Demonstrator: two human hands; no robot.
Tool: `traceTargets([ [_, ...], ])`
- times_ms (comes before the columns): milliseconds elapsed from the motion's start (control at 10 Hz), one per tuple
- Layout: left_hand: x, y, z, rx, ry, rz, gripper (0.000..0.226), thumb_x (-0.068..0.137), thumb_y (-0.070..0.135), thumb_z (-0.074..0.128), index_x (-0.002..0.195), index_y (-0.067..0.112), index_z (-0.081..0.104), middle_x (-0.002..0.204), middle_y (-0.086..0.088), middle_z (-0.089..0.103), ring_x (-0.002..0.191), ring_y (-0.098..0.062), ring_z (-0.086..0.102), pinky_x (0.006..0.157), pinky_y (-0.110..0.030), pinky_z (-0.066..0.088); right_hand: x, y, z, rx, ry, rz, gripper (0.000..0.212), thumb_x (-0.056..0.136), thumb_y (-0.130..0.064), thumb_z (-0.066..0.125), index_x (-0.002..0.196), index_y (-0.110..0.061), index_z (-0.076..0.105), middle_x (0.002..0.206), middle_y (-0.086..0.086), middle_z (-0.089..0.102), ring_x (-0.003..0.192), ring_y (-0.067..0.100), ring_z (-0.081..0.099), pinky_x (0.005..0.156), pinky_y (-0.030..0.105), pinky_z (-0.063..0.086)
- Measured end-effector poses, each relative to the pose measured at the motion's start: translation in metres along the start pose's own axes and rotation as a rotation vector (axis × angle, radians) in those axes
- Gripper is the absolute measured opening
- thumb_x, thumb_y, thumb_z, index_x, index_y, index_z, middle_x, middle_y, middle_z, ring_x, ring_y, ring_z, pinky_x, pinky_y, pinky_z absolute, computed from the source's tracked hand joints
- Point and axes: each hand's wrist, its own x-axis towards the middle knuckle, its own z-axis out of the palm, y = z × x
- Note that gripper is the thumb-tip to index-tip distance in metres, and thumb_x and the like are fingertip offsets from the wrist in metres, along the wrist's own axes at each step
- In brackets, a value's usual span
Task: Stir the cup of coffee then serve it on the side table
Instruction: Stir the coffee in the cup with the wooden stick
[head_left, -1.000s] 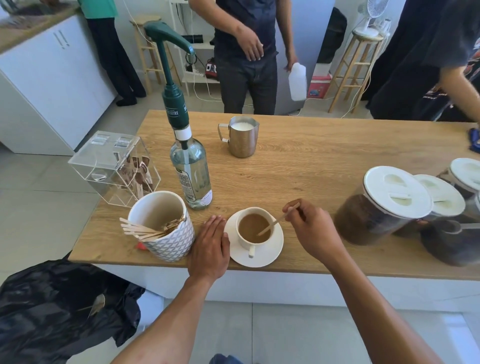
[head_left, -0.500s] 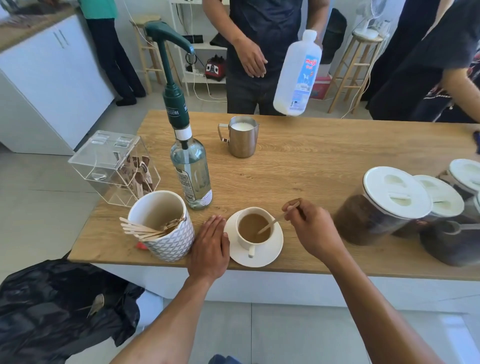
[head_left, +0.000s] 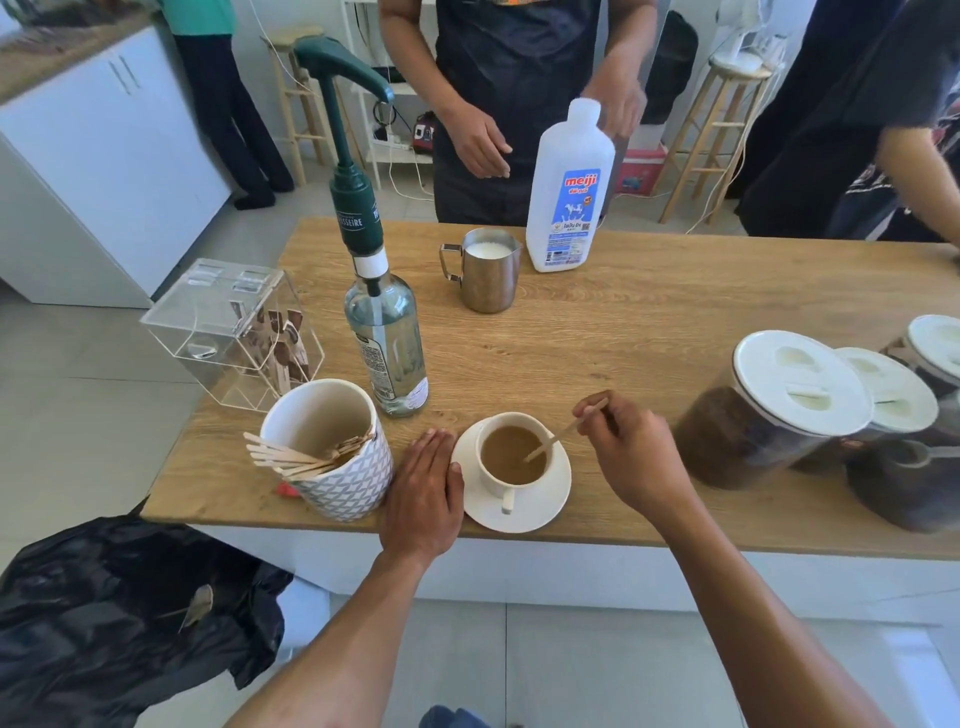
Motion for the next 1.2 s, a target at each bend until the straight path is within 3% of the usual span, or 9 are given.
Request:
traceTargets([
  [100,0.0004,-0.0020,0.0015,0.000,-0.004,0.007,0.052,0.103,0.032,0.027,0.139,0.008,0.056,0.144,-0.009,0.056,0.140,-0.024,0.045,0.118,-0.041,0.034,0.0003,-0.0021,0.0013,0.019,-0.027,0.007,0.019,0.099,-0.020,0.050,0.093,-0.019,0.067,0.083,-0.005,0.072,0.075,0.020,0.067,0.069,0.030,0.051],
  [300,0.0007,-0.0034,0.0025,0.001,-0.009,0.006,0.053,0.103,0.033,0.026,0.140,0.008,0.055,0.146,-0.008,0.055,0.142,-0.023,0.043,0.118,-0.042,0.034,-0.0003,-0.0009,0.0003,0.004,0.005,0.011,0.019,0.099,-0.019,0.049,0.089,-0.021,0.065,0.083,-0.009,0.070,0.075,0.014,0.066,0.060,0.015,0.046],
  [500,0.0013,-0.0033,0.0029,0.002,-0.006,0.010,0.053,0.103,0.032,0.027,0.139,0.007,0.056,0.145,-0.008,0.055,0.141,-0.023,0.044,0.119,-0.041,0.032,-0.0009,-0.0024,0.0001,0.019,0.017,0.033,0.019,0.097,-0.017,0.050,0.088,-0.018,0.066,0.077,-0.003,0.069,0.056,0.010,0.059,0.047,0.020,0.043],
  [600,0.0016,-0.0039,0.0020,0.006,-0.002,0.011,0.053,0.103,0.032,0.027,0.139,0.007,0.056,0.145,-0.008,0.055,0.141,-0.023,0.044,0.119,-0.042,0.033,0.0005,-0.0045,0.0008,0.029,0.001,0.011,0.019,0.097,-0.017,0.052,0.088,-0.018,0.068,0.081,0.002,0.073,0.062,0.022,0.063,0.054,0.029,0.046],
  [700,0.0017,-0.0041,0.0020,0.013,-0.003,0.007,0.053,0.103,0.032,0.027,0.140,0.008,0.056,0.145,-0.008,0.056,0.141,-0.023,0.044,0.119,-0.041,0.033,-0.0002,-0.0049,0.0029,0.022,-0.027,0.030,0.021,0.096,-0.014,0.050,0.083,-0.017,0.067,0.081,0.002,0.072,0.049,0.008,0.052,0.045,0.018,0.040],
  [900,0.0012,-0.0056,0.0019,0.021,-0.001,0.012,0.052,0.103,0.031,0.027,0.139,0.007,0.056,0.144,-0.008,0.056,0.141,-0.023,0.044,0.118,-0.042,0.033,0.0005,-0.0064,0.0035,0.048,-0.055,0.022,0.021,0.098,-0.017,0.050,0.089,-0.016,0.068,0.083,-0.008,0.071,0.076,0.023,0.069,0.067,0.034,0.054],
  [1000,0.0018,-0.0034,0.0024,0.019,-0.004,0.011,0.052,0.103,0.032,0.027,0.139,0.007,0.056,0.144,-0.008,0.056,0.140,-0.023,0.045,0.118,-0.042,0.033,0.0022,-0.0030,0.0016,0.017,-0.005,0.039,0.022,0.097,-0.016,0.047,0.084,-0.019,0.065,0.081,-0.002,0.070,0.057,0.008,0.061,0.048,0.021,0.044],
  [1100,0.0018,-0.0037,0.0018,0.017,0.005,0.013,0.051,0.103,0.031,0.028,0.138,0.007,0.057,0.143,-0.009,0.057,0.140,-0.024,0.045,0.117,-0.042,0.035,0.0029,-0.0021,0.0017,0.035,0.005,0.039,0.019,0.098,-0.019,0.049,0.091,-0.018,0.067,0.080,-0.007,0.070,0.070,0.015,0.067,0.061,0.026,0.050],
  [1200,0.0014,-0.0042,0.0008,0.024,0.005,0.013,0.051,0.103,0.031,0.028,0.138,0.007,0.057,0.143,-0.009,0.057,0.139,-0.024,0.046,0.117,-0.043,0.036,0.0002,-0.0043,0.0048,0.026,-0.041,0.017,0.020,0.097,-0.016,0.050,0.088,-0.018,0.067,0.078,-0.011,0.069,0.065,0.007,0.064,0.056,0.021,0.048],
])
